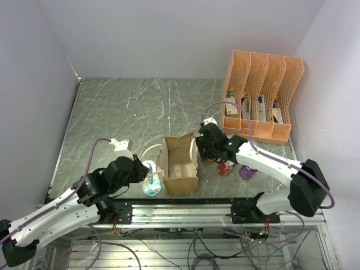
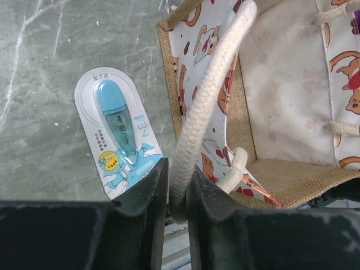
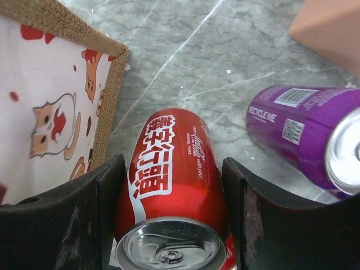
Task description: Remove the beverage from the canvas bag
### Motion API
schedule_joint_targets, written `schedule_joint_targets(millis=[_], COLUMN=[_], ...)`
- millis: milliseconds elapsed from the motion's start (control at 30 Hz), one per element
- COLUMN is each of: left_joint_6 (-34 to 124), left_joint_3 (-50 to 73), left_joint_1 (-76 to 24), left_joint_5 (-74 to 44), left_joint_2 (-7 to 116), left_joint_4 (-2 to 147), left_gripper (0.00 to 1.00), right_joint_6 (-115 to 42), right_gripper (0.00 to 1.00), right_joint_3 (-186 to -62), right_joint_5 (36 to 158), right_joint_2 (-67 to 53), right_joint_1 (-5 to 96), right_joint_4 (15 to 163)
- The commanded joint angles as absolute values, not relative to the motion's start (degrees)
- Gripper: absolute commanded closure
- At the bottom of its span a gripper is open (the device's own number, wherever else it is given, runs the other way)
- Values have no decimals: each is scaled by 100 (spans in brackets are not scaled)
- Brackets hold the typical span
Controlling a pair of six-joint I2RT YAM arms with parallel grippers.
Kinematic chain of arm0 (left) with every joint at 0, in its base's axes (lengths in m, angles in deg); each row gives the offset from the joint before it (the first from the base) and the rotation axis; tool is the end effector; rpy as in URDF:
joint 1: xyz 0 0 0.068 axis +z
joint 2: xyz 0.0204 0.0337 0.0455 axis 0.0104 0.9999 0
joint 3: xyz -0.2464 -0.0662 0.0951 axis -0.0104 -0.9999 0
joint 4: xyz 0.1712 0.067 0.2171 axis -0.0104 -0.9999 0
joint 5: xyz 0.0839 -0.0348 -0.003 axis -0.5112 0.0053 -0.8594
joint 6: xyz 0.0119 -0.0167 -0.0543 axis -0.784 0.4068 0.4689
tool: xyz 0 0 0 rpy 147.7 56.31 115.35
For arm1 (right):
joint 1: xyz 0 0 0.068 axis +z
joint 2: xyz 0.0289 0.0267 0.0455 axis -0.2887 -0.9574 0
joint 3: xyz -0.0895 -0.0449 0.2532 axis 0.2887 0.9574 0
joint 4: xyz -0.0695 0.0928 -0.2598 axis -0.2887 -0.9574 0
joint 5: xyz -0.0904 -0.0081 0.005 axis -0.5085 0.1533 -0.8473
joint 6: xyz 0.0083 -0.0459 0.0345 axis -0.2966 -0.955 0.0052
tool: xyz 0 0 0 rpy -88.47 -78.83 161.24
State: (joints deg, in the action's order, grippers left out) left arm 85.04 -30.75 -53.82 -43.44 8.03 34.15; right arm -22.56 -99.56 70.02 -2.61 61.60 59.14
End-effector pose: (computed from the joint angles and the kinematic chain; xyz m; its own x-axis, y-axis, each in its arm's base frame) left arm 0.0995 -0.1146 0.2390 -0.6824 -0.3208 -0.6568 0.1044 0.8466 -0.5219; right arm 0.2164 0.1955 0.2147 -0.7383 -0.2640 -0.6206 -0.2908 0.9549 -0.0602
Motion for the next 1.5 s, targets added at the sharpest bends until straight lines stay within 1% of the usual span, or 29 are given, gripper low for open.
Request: schedule_joint_targets(millis=[0,133,200,267,367,567,667,767,967,1133,1233,1333,1467], left_joint_6=[8529,8542,8542,8542,8520,8427,8357,8298,8173,8003,7795,7436,6829], left_joint_3=[-2898,-2909,-2906,-2903,-2862,-2713,-2614,-2544,-2349,-2091,-1821,-1297,-410], left_joint_1=[-5367,-5365,-5370,-5373,-5368,-5371,-5366,-5369,-5369,-5372,-5364,-5367,-5368], left_joint_5=[-4455,-4451,-4450,-4449,-4431,-4473,-4536,-4559,-4703,-4985,-5236,-5590,-5977], left_joint_2=[805,705,681,700,750,836,837,820,831,906,1028,1249,1585], left_joint_4=[3367,3364,3366,3366,3366,3328,3279,3272,3180,3058,2981,2830,2702], left_gripper=[70,66,66,64,62,54,49,40,25,11,4,0,1], right_joint_6=[-2410,-2400,-2427,-2493,-2560,-2607,-2636,-2653,-2689,-2795,-2814,-2763,-2737], right_gripper=[100,98,94,88,75,40,23,13,4,0,0,0,0], right_joint_3=[-10268,-10282,-10300,-10317,-10372,-10422,-10478,-10496,-10432,-10275,-10204,-10261,-10512], right_joint_5=[7318,7422,7474,7571,7668,7722,7698,7648,7691,7818,7853,7787,7403], right_joint_2=[-473,-678,-750,-819,-942,-848,-773,-682,-243,263,656,1059,1689], right_joint_1=[6069,5924,5846,5785,5729,5702,5702,5695,5687,5687,5688,5691,5694], right_joint_4=[6129,6036,5976,5940,5871,5892,5868,5835,5936,6254,6446,6573,6535])
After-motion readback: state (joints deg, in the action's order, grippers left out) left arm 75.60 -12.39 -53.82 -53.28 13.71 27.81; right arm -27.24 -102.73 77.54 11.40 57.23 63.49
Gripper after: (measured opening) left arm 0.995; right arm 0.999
